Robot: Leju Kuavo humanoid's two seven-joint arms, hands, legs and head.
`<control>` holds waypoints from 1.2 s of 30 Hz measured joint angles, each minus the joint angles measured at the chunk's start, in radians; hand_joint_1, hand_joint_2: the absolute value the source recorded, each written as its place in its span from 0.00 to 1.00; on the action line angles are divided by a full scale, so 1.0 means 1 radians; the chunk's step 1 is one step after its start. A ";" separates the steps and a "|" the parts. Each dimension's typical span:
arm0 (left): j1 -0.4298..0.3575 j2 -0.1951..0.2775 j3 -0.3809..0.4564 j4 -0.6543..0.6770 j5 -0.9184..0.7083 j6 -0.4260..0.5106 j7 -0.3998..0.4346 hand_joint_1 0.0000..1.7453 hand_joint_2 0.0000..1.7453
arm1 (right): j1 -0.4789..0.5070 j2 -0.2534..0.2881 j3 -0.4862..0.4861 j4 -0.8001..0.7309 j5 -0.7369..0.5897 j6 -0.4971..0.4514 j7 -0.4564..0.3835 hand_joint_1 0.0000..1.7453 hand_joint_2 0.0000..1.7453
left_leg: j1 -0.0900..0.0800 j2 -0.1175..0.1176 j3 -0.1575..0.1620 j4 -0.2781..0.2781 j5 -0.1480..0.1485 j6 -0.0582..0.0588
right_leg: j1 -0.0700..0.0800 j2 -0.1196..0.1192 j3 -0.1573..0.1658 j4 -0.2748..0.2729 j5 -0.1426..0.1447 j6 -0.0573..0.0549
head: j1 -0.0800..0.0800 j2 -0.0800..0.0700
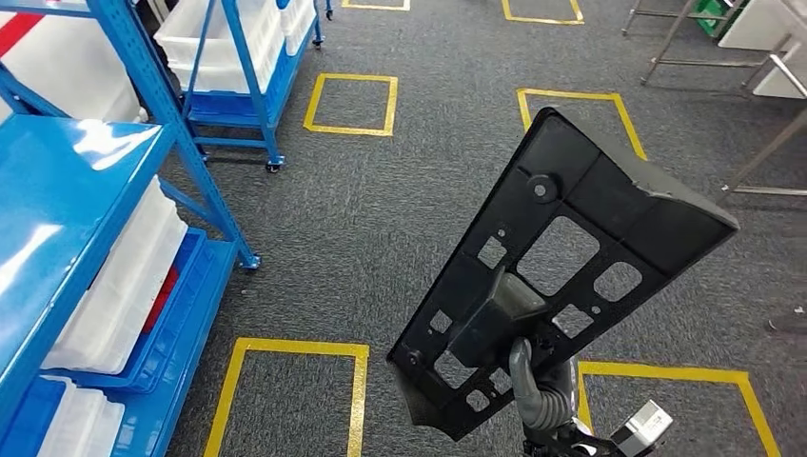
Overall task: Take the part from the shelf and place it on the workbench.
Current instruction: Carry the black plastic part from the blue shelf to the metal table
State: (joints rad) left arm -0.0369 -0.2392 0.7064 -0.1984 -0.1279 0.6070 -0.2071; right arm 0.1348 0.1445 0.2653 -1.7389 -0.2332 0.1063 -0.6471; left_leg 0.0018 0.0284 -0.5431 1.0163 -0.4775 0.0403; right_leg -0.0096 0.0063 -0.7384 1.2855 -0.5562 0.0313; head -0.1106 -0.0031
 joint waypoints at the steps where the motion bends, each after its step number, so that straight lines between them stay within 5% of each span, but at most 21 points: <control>1: 0.001 0.000 0.001 0.000 0.002 -0.007 -0.004 0.00 0.00 | 0.000 -0.004 0.000 0.005 0.000 -0.003 -0.001 1.00 1.00 | -0.002 0.015 -0.001 0.000 -0.001 0.000 | -0.001 -0.002 -0.007 0.018 0.001 0.001 | 0.000 0.000; 3: 0.001 -0.002 0.004 0.000 0.003 -0.021 -0.012 0.00 0.00 | 0.000 -0.012 0.000 0.014 0.001 -0.009 -0.004 1.00 1.00 | -0.004 0.043 0.001 0.000 -0.003 -0.001 | 0.000 -0.013 0.044 -0.068 0.051 -0.005 | 0.000 0.000; 5: 0.001 -0.004 0.004 0.000 0.003 -0.030 -0.017 0.00 0.00 | -0.001 -0.019 -0.003 0.017 0.001 -0.011 -0.006 1.00 1.00 | -0.006 0.065 0.005 -0.001 -0.006 -0.005 | 0.010 -0.061 0.121 -0.209 0.096 -0.020 | 0.000 0.000; 7: 0.000 -0.005 0.008 0.000 0.007 -0.040 -0.020 0.00 0.00 | -0.003 -0.025 -0.006 0.018 0.002 -0.013 -0.011 1.00 1.00 | -0.006 0.085 0.009 -0.004 -0.008 -0.014 | 0.022 -0.089 0.150 -0.269 0.104 -0.037 | 0.000 0.000; 9: -0.002 -0.006 0.012 0.000 0.012 -0.049 -0.023 0.00 0.00 | 0.000 -0.033 -0.012 0.019 0.004 -0.017 -0.018 1.00 1.00 | -0.005 0.103 0.015 -0.008 -0.011 -0.025 | 0.023 -0.068 0.152 -0.276 0.109 -0.048 | 0.000 0.000; 11: -0.004 -0.006 0.014 0.000 0.014 -0.053 -0.027 0.00 0.00 | 0.007 -0.040 -0.018 0.019 0.008 -0.024 -0.026 1.00 1.00 | -0.003 0.071 0.011 0.017 -0.030 -0.036 | 0.016 -0.042 0.161 -0.294 0.119 -0.055 | 0.000 0.000; 14: -0.002 -0.004 0.017 0.000 0.014 -0.054 -0.030 0.00 0.00 | 0.012 -0.044 -0.021 0.019 0.015 -0.035 -0.034 1.00 1.00 | 0.003 -0.012 -0.068 0.187 -0.117 -0.045 | 0.009 -0.002 0.164 -0.302 0.126 -0.062 | 0.000 0.000; 16: 0.000 -0.001 0.018 0.000 0.013 -0.057 -0.034 0.00 0.00 | 0.020 -0.049 -0.022 0.020 0.018 -0.042 -0.038 1.00 1.00 | 0.003 -0.021 -0.115 0.274 -0.137 -0.050 | 0.009 0.030 0.163 -0.298 0.125 -0.062 | 0.000 0.000; 18: 0.001 0.000 0.019 0.000 0.011 -0.063 -0.039 0.00 0.00 | 0.027 -0.055 -0.022 0.020 0.020 -0.050 -0.041 1.00 1.00 | 0.006 -0.027 -0.095 0.215 -0.080 -0.052 | 0.007 0.064 0.163 -0.291 0.123 -0.059 | 0.000 0.000; 20: 0.002 0.001 0.019 0.000 0.008 -0.069 -0.044 0.00 0.00 | 0.032 -0.059 -0.022 0.020 0.021 -0.057 -0.044 1.00 1.00 | 0.013 -0.076 -0.040 0.082 -0.014 -0.052 | 0.006 0.093 0.158 -0.277 0.118 -0.050 | 0.000 0.000; 22: 0.002 0.003 0.019 0.000 0.005 -0.078 -0.050 0.00 0.00 | 0.035 -0.061 -0.023 0.017 0.023 -0.066 -0.046 1.00 1.00 | 0.017 -0.117 -0.013 0.017 0.004 -0.048 | 0.005 0.117 0.146 -0.265 0.115 -0.038 | 0.000 0.000; 24: 0.002 0.004 0.019 0.000 0.004 -0.089 -0.058 0.00 0.00 | 0.043 -0.064 -0.024 0.010 0.027 -0.077 -0.047 1.00 1.00 | 0.014 -0.103 -0.011 0.012 0.003 -0.036 | 0.000 0.141 0.137 -0.264 0.118 -0.024 | 0.000 0.000; 25: 0.001 0.005 0.019 0.000 0.004 -0.094 -0.061 0.00 0.00 | 0.048 -0.067 -0.025 0.005 0.030 -0.082 -0.047 1.00 1.00 | 0.013 -0.089 -0.009 0.007 0.006 -0.029 | -0.001 0.139 0.134 -0.261 0.117 -0.019 | 0.000 0.000; 27: 0.003 0.006 0.020 0.000 0.005 -0.103 -0.067 0.00 0.00 | 0.056 -0.072 -0.027 -0.006 0.035 -0.091 -0.048 1.00 1.00 | 0.014 -0.059 -0.005 -0.003 0.011 -0.016 | 0.001 0.087 0.108 -0.211 0.087 -0.011 | 0.000 0.000; 29: 0.006 0.007 0.020 0.000 0.005 -0.110 -0.070 0.00 0.00 | 0.060 -0.078 -0.029 -0.012 0.037 -0.097 -0.048 1.00 1.00 | 0.011 -0.029 -0.004 -0.006 0.010 -0.010 | 0.002 0.020 0.046 -0.091 0.025 -0.005 | 0.000 0.000; 31: 0.008 0.008 0.020 0.000 0.006 -0.112 -0.071 0.00 0.00 | 0.067 -0.082 -0.030 -0.014 0.038 -0.103 -0.048 1.00 1.00 | 0.008 0.003 -0.003 -0.006 0.006 -0.009 | -0.002 0.001 -0.004 0.006 -0.005 -0.001 | 0.000 0.000; 33: 0.009 0.009 0.021 0.000 0.009 -0.113 -0.071 0.00 0.00 | 0.076 -0.086 -0.030 -0.015 0.044 -0.110 -0.048 1.00 1.00 | 0.008 0.032 0.001 -0.006 0.000 -0.012 | -0.004 -0.009 0.020 -0.038 0.035 -0.001 | 0.000 0.000; 36: 0.008 0.009 0.021 0.000 0.011 -0.113 -0.072 0.00 0.00 | 0.080 -0.090 -0.031 -0.024 0.052 -0.116 -0.048 1.00 1.00 | 0.005 0.066 0.016 -0.007 -0.011 -0.023 | 0.005 -0.066 0.129 -0.235 0.111 -0.015 | 0.000 0.000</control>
State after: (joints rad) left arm -0.0288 -0.2306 0.7273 -0.1987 -0.1173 0.4935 -0.2787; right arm 0.2149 0.0545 0.2346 -1.7629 -0.1808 -0.0095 -0.6951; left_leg 0.0067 0.0939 -0.5273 1.0096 -0.4884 0.0169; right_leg -0.0049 -0.0596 -0.6097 1.0503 -0.4454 0.0164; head -0.1103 -0.0031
